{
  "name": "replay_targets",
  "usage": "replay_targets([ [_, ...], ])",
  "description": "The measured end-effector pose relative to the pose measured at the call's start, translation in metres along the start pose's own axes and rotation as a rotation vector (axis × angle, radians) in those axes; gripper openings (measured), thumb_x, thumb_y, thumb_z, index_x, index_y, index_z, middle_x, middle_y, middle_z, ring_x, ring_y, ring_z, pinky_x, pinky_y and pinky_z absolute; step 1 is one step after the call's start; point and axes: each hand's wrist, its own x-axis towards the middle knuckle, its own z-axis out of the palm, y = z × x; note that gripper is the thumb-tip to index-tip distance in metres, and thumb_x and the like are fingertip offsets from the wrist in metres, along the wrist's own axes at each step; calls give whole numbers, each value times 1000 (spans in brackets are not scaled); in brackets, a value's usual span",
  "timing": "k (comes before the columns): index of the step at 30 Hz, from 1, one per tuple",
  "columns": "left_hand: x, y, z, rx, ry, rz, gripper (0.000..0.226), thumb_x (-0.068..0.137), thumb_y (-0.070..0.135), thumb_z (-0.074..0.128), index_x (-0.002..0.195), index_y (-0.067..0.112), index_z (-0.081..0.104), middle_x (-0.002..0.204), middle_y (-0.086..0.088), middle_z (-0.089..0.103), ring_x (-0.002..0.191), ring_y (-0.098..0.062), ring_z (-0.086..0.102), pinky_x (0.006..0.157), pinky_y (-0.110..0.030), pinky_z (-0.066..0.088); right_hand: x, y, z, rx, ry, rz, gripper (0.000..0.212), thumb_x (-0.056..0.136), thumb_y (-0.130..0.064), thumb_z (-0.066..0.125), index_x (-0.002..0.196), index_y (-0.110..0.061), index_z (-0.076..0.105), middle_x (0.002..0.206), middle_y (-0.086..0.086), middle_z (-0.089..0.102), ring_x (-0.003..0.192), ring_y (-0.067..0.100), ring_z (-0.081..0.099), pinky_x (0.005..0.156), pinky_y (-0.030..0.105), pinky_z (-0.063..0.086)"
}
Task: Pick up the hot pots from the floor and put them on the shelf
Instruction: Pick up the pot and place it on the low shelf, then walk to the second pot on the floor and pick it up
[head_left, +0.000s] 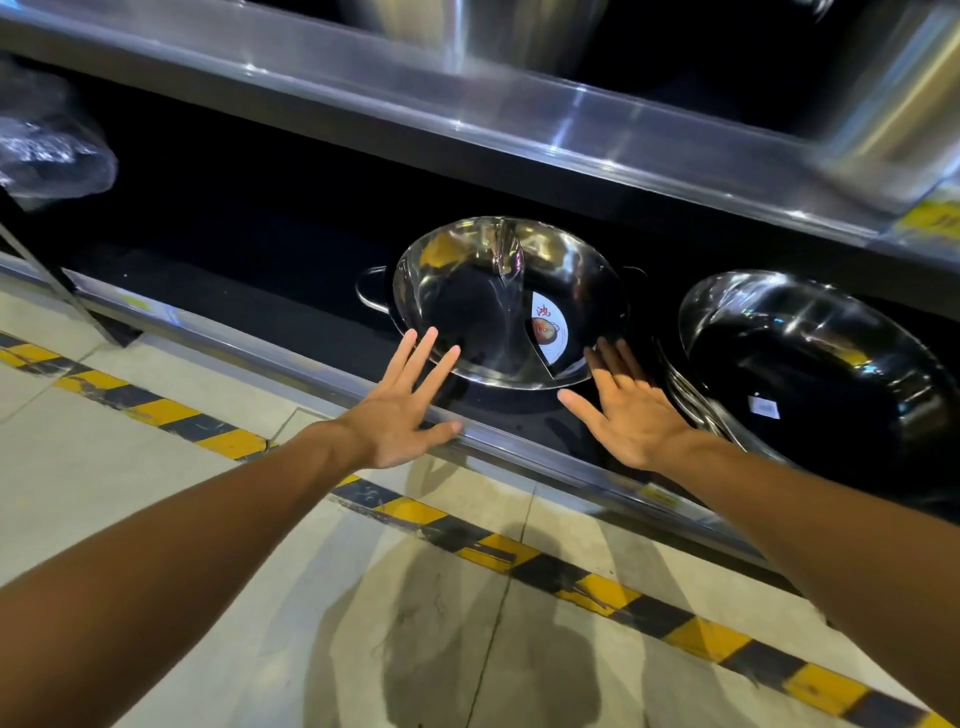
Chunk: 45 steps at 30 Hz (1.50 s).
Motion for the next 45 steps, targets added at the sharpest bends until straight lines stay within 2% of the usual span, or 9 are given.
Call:
replay_targets([
  [4, -14, -1, -29, 31, 97, 51, 71, 100, 49, 42, 159, 30, 6, 167, 8, -12, 152, -12, -16, 125, -46, 6, -11, -16, -20, 85, 103, -69, 75, 97, -67, 23, 154, -18, 31, 155, 8, 41, 142, 29, 38, 114, 45, 30],
  [9, -85, 14, -82, 146, 108, -54, 60, 99, 38, 51, 153, 17, 35, 165, -7, 21, 154, -26, 9, 125, -45, 12, -52, -74, -57, 252, 102, -338, 57, 104, -46, 40, 154, -20, 37, 160, -3, 35, 151, 12, 20, 124, 34, 17],
  [12, -163, 35, -128, 165, 85, -85, 56, 96, 33, 58, 146, 10, 47, 159, -16, 33, 151, -36, 22, 122, -48, 20, -86, -125, -97, 250, -3, -455, 53, 103, -40, 45, 150, -15, 44, 156, -1, 42, 150, 14, 24, 123, 27, 15],
  [14, -217, 51, -166, 191, 32, -181, 61, 96, 38, 55, 150, 11, 42, 162, -14, 27, 152, -35, 17, 123, -46, 16, -110, -161, -129, 215, -122, -508, 51, 102, -40, 48, 147, -14, 48, 155, 0, 43, 149, 17, 27, 120, 23, 12],
  [18, -321, 85, -249, 177, -13, -421, 66, 98, 44, 49, 153, 12, 35, 164, -14, 20, 153, -36, 13, 124, -46, 8, -154, -241, -203, 156, -277, -605, 50, 100, -40, 52, 141, -12, 52, 146, 4, 52, 142, 27, 38, 117, 37, 27],
  [23, -454, 131, -367, 191, -92, -711, 70, 100, 53, 34, 158, 19, 19, 167, -9, 7, 154, -30, 4, 124, -43, 1, -209, -354, -318, 4, -389, -671, 52, 99, -49, 49, 137, -16, 55, 143, 2, 54, 138, 22, 42, 110, 33, 33],
  [31, -653, 193, -544, 51, 76, -1057, 67, 101, 52, 33, 158, 20, 19, 167, -6, 10, 154, -26, 6, 125, -40, 2, -293, -535, -501, -61, -483, -851, 60, 100, -51, 45, 153, -24, 37, 158, -3, 38, 146, 18, 30, 112, 31, 29],
  [38, -762, 171, -638, 53, 198, -1229, 69, 99, 56, 32, 158, 22, 17, 168, -6, 9, 154, -27, 5, 125, -41, 1, -313, -668, -592, -81, -460, -980, 63, 100, -53, 44, 154, -23, 34, 159, 1, 35, 147, 21, 28, 116, 36, 30],
  [45, -790, 114, -709, 65, 245, -1290, 70, 100, 56, 34, 158, 23, 16, 167, -6, 10, 154, -28, 7, 125, -43, 6, -291, -750, -622, -57, -442, -1004, 64, 100, -51, 46, 154, -20, 34, 158, 3, 37, 146, 23, 30, 116, 39, 31],
])
